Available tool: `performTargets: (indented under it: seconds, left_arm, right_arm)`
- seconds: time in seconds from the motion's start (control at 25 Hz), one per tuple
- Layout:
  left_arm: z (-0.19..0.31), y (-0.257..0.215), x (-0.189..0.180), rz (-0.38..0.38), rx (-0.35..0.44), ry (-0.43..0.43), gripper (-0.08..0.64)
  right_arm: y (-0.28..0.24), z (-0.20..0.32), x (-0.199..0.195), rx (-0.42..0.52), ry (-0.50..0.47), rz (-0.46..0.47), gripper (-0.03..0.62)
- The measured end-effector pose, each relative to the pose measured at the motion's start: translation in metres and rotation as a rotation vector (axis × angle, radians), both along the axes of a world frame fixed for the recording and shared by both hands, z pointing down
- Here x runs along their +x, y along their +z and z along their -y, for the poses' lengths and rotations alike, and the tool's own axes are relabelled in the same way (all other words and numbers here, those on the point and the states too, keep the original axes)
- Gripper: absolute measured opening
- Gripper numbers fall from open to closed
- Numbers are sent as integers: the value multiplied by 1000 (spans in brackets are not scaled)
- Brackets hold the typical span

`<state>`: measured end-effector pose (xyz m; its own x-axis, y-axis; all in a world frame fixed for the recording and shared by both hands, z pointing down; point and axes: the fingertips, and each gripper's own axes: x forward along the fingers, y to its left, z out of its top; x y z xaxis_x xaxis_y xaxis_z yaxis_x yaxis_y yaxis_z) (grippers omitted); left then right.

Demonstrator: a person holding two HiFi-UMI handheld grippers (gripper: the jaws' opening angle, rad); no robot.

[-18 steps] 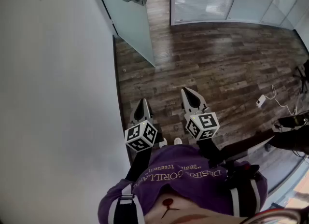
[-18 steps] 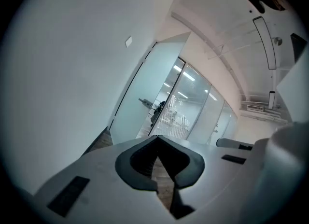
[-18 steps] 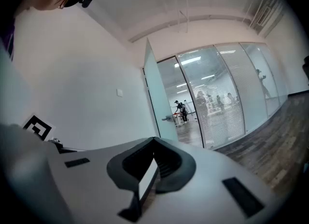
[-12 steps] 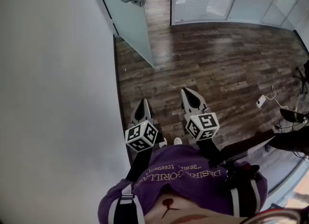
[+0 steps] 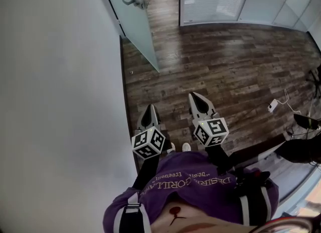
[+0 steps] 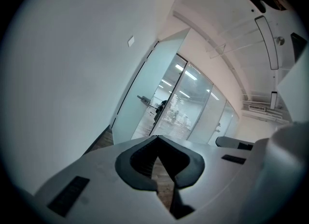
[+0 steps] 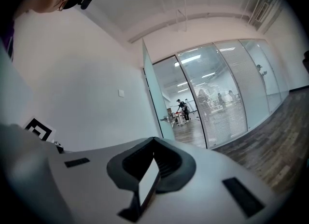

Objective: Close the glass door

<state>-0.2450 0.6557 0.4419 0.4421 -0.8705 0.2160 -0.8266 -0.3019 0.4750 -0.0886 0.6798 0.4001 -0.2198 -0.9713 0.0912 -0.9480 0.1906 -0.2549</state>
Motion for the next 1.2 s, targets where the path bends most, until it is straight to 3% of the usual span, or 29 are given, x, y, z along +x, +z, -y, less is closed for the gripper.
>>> performTargets:
  seconds: [0.64, 1.0, 1.2]
  left_arm:
    - [42, 24, -68, 25, -55, -38, 2]
    - [74, 49, -68, 20, -93, -47, 2]
    - [105, 41, -43, 28, -70, -74, 2]
  right_arm:
    - [4, 45, -43, -15, 44, -19, -11]
    - [28, 83, -43, -42, 35, -17, -11]
    - [23, 120, -22, -30, -6, -14, -11]
